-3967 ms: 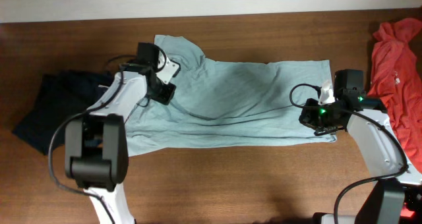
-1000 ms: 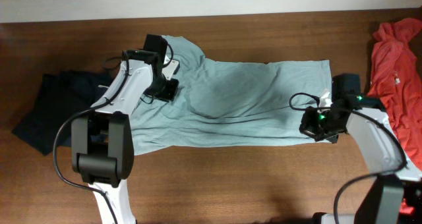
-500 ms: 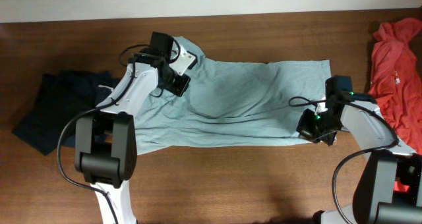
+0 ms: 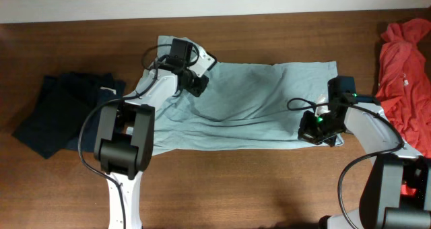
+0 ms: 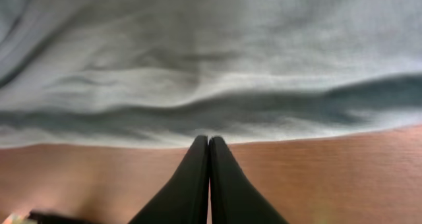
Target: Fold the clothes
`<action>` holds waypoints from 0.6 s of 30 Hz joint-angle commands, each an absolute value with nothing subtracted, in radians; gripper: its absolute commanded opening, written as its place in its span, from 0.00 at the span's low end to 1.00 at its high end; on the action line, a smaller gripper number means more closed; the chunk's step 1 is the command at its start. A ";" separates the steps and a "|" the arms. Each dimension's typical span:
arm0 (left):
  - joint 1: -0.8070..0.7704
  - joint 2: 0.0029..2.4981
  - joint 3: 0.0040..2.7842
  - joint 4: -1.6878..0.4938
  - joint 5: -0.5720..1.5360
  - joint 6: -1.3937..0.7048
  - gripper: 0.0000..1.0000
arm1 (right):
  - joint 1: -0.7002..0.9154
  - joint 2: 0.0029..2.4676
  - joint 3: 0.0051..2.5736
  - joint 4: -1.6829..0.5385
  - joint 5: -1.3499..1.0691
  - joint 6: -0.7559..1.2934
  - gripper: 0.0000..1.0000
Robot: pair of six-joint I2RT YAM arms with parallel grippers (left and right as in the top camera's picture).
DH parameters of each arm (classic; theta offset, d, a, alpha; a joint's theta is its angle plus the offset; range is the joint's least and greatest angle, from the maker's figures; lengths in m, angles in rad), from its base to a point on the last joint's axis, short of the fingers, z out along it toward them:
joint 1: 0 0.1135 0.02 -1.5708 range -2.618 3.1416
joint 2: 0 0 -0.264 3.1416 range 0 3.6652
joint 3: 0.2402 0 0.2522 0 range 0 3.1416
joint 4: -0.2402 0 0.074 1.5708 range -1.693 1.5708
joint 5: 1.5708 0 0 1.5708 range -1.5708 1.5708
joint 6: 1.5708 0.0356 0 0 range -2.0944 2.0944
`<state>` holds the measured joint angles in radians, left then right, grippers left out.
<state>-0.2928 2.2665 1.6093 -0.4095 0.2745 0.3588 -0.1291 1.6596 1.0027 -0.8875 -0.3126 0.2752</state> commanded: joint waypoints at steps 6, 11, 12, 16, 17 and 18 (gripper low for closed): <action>-0.265 2.349 1.602 -0.328 0.113 0.239 0.14 | -0.125 1.676 1.002 -0.846 -0.249 0.331 0.05; -0.241 2.349 1.602 -0.276 0.114 0.169 0.14 | -0.125 1.728 0.962 -0.735 -0.198 0.380 0.05; -0.239 2.349 1.602 -0.277 0.115 0.169 0.14 | -0.125 1.738 0.956 -0.723 -0.197 0.385 0.05; -0.239 2.349 1.602 -0.270 0.103 0.173 0.14 | -0.125 1.778 0.952 -0.728 -0.176 0.410 0.04; -0.237 2.349 1.602 -0.263 0.103 0.173 0.14 | -0.125 1.784 0.952 -0.728 -0.155 0.410 0.04; -0.236 2.349 1.602 -0.256 0.103 0.172 0.14 | -0.125 1.787 0.952 -0.729 -0.133 0.414 0.04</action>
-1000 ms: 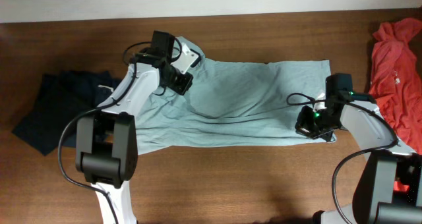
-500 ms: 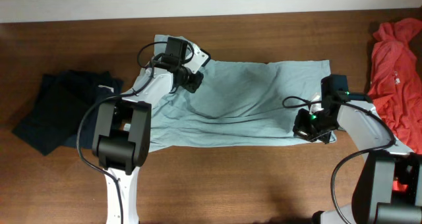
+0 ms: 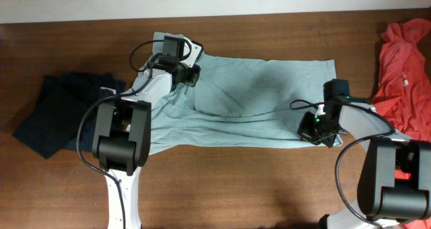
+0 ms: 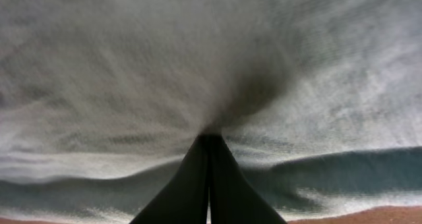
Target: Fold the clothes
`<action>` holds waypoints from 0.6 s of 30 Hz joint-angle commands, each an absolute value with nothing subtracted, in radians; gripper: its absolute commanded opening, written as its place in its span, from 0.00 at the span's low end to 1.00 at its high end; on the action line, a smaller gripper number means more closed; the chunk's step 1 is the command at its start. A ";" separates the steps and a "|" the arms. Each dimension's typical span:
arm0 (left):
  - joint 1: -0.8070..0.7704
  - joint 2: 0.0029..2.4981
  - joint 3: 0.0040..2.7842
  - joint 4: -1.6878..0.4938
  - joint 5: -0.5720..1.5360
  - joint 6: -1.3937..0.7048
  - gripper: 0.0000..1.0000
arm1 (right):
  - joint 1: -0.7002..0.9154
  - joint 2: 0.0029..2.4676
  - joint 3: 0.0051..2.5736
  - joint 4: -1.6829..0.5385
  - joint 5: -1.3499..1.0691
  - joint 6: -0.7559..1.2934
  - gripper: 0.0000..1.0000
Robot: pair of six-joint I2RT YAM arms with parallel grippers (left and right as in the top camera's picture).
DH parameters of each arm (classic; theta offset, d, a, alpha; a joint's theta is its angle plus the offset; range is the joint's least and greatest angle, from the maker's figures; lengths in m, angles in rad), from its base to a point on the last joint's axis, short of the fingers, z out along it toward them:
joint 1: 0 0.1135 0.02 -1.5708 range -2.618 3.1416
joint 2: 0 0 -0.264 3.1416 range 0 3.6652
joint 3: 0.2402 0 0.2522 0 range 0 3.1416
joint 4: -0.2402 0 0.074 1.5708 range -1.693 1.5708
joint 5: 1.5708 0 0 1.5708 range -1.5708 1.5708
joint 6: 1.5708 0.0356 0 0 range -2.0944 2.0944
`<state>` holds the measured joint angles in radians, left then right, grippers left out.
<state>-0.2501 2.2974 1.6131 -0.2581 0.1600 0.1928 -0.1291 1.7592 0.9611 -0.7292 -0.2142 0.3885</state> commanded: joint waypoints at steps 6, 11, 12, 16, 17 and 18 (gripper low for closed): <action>-0.233 2.349 1.602 -0.231 0.036 0.149 0.13 | -0.125 1.791 0.952 -0.756 -0.041 0.450 0.04; -0.228 2.349 1.605 -0.230 -0.016 0.138 0.13 | -0.125 1.791 0.952 -0.762 -0.030 0.455 0.04; -0.226 2.349 1.606 -0.232 -0.023 0.120 0.13 | -0.125 1.791 0.952 -0.761 -0.028 0.455 0.04; -0.226 2.344 1.643 -0.275 -0.016 0.108 0.15 | -0.125 1.791 0.952 -0.749 -0.029 0.453 0.05; -0.227 2.338 1.664 -0.300 -0.007 0.109 0.15 | -0.125 1.790 0.952 -0.741 -0.031 0.445 0.05; -0.229 2.328 1.687 -0.327 0.003 0.109 0.18 | -0.125 1.788 0.952 -0.727 -0.039 0.419 0.05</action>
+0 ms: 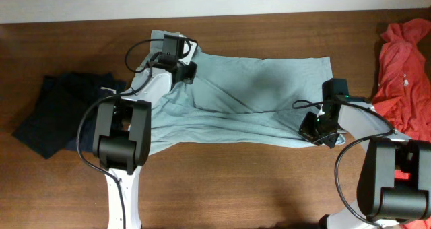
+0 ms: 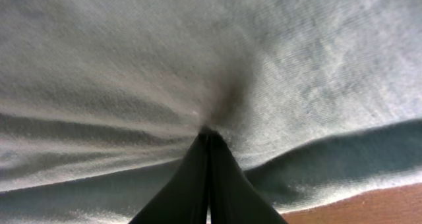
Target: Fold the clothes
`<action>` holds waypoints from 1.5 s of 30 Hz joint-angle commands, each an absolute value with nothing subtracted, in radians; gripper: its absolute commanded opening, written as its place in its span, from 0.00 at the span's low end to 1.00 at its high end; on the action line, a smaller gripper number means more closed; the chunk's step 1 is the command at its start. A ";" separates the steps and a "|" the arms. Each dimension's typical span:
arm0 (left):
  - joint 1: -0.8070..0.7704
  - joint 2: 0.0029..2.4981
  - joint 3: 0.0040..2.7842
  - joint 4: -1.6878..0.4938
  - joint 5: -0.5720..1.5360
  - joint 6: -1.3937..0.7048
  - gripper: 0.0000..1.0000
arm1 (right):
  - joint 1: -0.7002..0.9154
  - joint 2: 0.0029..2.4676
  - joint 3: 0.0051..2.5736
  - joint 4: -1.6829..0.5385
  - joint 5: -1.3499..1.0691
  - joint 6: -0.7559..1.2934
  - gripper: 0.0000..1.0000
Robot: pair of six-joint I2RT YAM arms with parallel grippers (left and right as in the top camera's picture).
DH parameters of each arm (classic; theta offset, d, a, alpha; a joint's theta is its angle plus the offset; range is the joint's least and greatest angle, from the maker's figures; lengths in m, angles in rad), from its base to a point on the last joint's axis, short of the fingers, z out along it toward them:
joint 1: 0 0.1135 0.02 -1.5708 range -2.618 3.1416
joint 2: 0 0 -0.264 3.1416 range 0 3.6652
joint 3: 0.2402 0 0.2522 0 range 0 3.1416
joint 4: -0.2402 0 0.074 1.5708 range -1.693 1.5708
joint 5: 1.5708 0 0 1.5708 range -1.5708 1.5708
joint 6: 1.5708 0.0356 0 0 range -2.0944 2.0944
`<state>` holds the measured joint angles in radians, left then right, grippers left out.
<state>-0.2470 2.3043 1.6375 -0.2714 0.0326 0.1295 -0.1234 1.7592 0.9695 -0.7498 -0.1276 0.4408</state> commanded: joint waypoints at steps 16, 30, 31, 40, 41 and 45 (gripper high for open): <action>-0.234 2.046 2.005 -0.847 -0.001 0.109 0.76 | -0.126 1.459 1.027 -0.673 -0.229 0.266 0.43; -0.066 2.206 2.004 -0.598 0.170 0.136 0.81 | -0.125 1.411 1.034 -0.712 -0.405 0.239 0.47; -0.049 2.233 2.004 -0.552 0.202 0.136 0.81 | -0.125 1.411 1.034 -0.720 -0.405 0.239 0.47; -0.022 2.430 2.004 -0.257 0.274 0.118 0.80 | -0.125 1.412 1.033 -0.741 -0.405 0.239 0.47; -0.023 2.448 2.004 -0.237 0.274 0.106 0.79 | -0.125 1.412 1.033 -0.744 -0.404 0.239 0.47; -0.026 2.503 2.004 -0.161 0.274 0.055 0.78 | -0.125 1.412 1.032 -0.745 -0.404 0.239 0.47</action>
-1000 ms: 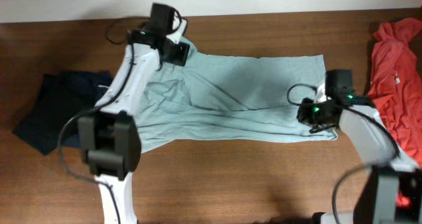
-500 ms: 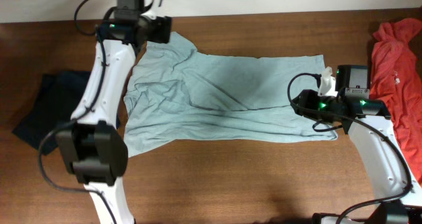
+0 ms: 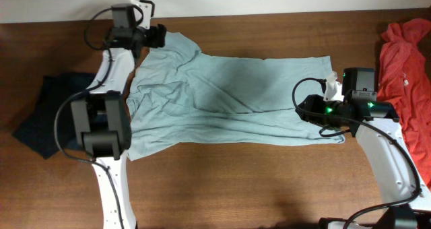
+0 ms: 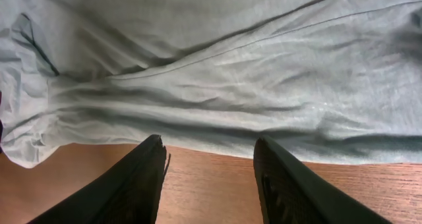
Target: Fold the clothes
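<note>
A pale blue-green shirt point(image 3: 249, 97) lies spread across the middle of the table, wrinkled on its left half. My right gripper point(image 3: 301, 111) hovers open over its near right part. In the right wrist view the two dark fingers point(image 4: 148, 178) stand wide apart above the shirt's hem point(image 4: 217, 122) and bare wood, with nothing between them point(image 4: 210, 143). My left gripper point(image 3: 157, 35) is at the far left, right at the shirt's upper left corner. Its fingers are too small and dark to read.
A heap of red clothes point(image 3: 404, 60) lies at the right edge of the table. A dark navy garment point(image 3: 47, 114) lies at the left. Bare brown wood point(image 3: 236, 188) runs along the near side. The table's far edge point(image 3: 269, 13) meets a white wall.
My right gripper, shut on a pinch of the shirt before, is now open and higher, off the cloth. My left gripper has gone from the shirt's upper left part out to its far left corner.
At first my right gripper was shut over the wood at the shirt's near hem, and the left one was on the upper left part. Then the right was shut on cloth and the shirt lay slightly farther left. Now the right is open and the left is at the corner.
</note>
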`<action>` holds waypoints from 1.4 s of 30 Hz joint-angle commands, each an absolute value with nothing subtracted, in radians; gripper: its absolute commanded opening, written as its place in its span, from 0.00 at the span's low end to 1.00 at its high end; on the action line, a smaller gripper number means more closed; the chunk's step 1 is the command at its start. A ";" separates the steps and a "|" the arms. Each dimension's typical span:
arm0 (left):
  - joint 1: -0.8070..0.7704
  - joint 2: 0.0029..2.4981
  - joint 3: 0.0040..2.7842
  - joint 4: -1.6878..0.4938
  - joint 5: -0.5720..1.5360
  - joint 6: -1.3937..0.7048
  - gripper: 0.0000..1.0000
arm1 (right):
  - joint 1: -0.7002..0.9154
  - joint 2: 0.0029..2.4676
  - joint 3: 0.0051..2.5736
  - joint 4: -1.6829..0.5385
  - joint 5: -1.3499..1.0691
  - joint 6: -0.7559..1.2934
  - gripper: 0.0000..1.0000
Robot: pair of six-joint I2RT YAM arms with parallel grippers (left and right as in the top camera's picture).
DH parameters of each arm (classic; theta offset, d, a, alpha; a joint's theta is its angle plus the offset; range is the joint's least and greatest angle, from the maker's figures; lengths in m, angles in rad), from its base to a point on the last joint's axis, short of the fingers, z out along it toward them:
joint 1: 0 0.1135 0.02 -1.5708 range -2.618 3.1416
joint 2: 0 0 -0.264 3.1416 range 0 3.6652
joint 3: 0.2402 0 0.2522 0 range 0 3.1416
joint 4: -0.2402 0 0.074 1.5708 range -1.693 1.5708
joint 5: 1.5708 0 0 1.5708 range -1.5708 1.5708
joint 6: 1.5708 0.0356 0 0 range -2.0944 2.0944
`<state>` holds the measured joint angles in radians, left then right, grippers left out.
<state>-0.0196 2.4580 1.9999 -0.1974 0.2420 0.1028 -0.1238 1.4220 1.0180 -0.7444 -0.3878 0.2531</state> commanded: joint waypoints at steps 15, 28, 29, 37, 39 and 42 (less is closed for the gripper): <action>-0.040 2.598 2.004 -0.116 0.229 0.037 0.71 | -0.125 1.412 1.032 -0.759 -0.381 0.239 0.42; -0.043 2.616 2.004 -0.181 0.274 0.037 0.36 | -0.125 1.412 1.032 -0.770 -0.381 0.239 0.37; -0.043 2.616 2.004 -0.191 0.275 0.037 0.27 | -0.125 1.412 1.032 -0.770 -0.381 0.239 0.36; -0.040 2.573 2.104 -0.355 0.334 0.038 0.00 | -0.128 1.412 1.033 -0.728 -0.281 0.245 0.33; -0.040 2.551 2.151 -0.426 0.334 0.039 0.00 | -0.136 1.412 1.033 -0.689 -0.279 0.268 0.34; -0.041 2.510 2.226 -0.545 0.334 0.059 0.00 | -0.154 1.412 1.033 -0.619 -0.279 0.274 0.36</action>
<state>-0.0380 2.5809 2.1452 -0.4881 0.3077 0.0406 -0.1352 1.4220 1.0180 -0.6529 -0.3042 0.2623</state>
